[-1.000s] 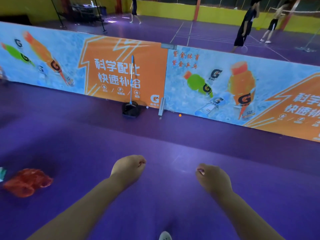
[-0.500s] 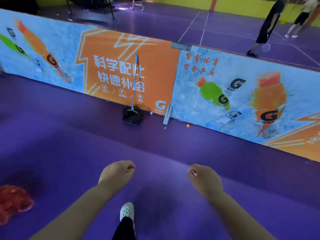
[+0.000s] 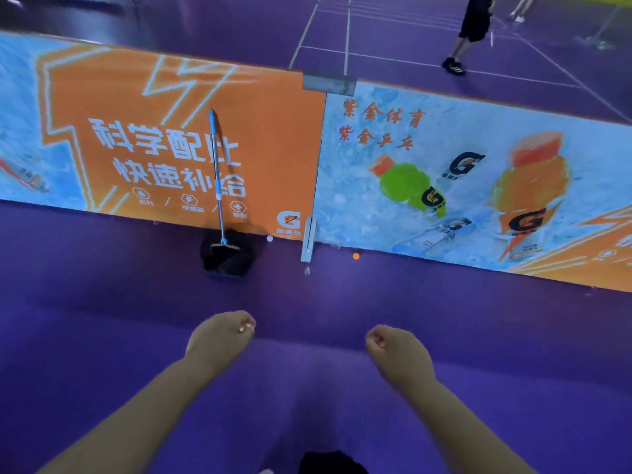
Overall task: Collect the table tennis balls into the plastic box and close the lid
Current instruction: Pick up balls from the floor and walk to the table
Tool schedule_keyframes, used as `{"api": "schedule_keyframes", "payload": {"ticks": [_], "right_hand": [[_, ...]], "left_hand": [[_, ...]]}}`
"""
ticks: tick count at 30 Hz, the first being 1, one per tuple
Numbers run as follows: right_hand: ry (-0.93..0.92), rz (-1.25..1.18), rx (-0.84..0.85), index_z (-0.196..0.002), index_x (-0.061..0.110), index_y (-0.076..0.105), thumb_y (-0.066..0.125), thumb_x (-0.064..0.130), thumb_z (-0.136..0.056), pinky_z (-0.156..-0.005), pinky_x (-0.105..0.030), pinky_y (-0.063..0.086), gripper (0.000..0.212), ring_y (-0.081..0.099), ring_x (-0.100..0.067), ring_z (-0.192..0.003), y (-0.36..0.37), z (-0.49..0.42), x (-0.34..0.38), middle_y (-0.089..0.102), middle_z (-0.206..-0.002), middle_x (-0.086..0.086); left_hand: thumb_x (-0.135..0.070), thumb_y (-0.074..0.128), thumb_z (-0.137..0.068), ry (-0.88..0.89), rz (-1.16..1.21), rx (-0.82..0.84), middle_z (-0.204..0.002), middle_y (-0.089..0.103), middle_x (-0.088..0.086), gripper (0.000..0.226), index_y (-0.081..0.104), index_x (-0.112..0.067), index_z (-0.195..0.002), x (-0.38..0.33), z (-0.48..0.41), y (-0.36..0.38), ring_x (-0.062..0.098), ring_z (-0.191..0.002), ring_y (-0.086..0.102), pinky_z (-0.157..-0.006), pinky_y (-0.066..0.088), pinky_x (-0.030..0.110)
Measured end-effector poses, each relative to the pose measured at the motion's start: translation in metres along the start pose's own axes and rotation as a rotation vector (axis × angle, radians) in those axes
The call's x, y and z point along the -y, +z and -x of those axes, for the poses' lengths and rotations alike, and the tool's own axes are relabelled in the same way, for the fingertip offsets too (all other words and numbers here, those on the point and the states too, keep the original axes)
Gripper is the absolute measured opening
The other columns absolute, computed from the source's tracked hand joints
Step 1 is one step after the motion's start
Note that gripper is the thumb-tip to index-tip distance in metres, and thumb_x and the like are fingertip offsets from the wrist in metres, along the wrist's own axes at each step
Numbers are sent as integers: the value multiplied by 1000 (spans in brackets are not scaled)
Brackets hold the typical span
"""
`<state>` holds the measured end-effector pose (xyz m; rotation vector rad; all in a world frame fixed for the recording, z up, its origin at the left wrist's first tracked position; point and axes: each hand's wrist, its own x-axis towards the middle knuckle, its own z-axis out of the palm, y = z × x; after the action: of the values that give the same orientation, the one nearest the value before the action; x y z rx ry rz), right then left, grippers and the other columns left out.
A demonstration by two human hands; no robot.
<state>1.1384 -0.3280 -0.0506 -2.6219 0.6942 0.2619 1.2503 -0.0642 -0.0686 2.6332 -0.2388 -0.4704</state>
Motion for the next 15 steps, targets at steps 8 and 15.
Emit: {"api": "schedule_keyframes", "payload": {"ticks": [8, 15], "right_hand": [[106, -41, 41, -93, 26, 67, 45, 26, -88, -69, -29, 46, 22, 64, -21, -87, -13, -163, 3, 69, -95, 3], [124, -31, 101, -99, 28, 65, 44, 29, -90, -73, -30, 48, 23, 63, -22, -92, -27, -324, 27, 70, -100, 3]], "left_hand": [[-25, 46, -93, 40, -48, 80, -106, 69, -8, 24, 65, -26, -107, -37, -167, 0, 13, -95, 62, -78, 48, 28], [-24, 47, -91, -14, -18, 97, -105, 69, -9, 23, 66, -26, -104, -64, -327, -14, 13, -96, 62, -82, 50, 31]]}}
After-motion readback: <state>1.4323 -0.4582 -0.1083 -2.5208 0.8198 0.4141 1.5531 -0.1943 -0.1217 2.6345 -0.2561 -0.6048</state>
